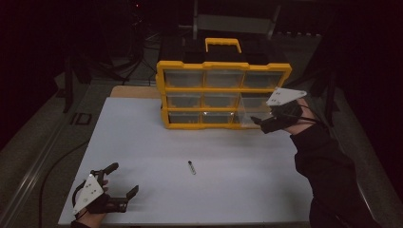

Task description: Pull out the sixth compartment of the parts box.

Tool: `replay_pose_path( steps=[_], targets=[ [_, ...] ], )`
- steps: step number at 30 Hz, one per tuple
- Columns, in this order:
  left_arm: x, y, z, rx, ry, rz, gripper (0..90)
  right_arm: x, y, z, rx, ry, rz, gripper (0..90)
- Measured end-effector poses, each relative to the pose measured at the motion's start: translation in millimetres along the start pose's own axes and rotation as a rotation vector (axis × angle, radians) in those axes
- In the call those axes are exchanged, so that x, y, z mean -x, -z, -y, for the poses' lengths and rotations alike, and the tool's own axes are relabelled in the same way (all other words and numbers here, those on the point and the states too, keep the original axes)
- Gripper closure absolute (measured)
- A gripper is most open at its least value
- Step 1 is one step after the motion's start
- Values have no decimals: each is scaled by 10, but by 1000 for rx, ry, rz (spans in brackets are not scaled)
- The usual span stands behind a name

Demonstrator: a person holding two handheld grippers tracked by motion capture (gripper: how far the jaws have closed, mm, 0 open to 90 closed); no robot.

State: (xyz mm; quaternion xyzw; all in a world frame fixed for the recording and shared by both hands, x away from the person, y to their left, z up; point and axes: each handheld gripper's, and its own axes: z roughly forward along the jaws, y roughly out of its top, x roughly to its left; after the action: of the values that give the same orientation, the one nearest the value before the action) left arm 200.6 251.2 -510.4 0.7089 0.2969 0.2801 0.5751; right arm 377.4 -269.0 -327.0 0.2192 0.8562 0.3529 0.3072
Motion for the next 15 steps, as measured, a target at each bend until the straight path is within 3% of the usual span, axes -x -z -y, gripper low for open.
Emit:
replay_pose_path(
  steps=[3, 6, 8, 10, 15],
  targets=[
    [2, -2, 0, -1, -1, 0, 3, 82, 46, 10, 51, -132, 8, 76],
    [3, 1, -1, 0, -1, -1, 3, 123, 97, 36, 109, -221, 46, 76],
    [2, 2, -2, 1, -1, -1, 3, 128, 115, 47, 125, -239, 51, 76],
    [-2, 3, -2, 2, 0, -2, 3, 120, 167, 89, 175, -294, 70, 76],
    [2, 3, -3, 3, -1, -1, 3, 8, 238, 139, 217, -318, 85, 77]
  ],
)
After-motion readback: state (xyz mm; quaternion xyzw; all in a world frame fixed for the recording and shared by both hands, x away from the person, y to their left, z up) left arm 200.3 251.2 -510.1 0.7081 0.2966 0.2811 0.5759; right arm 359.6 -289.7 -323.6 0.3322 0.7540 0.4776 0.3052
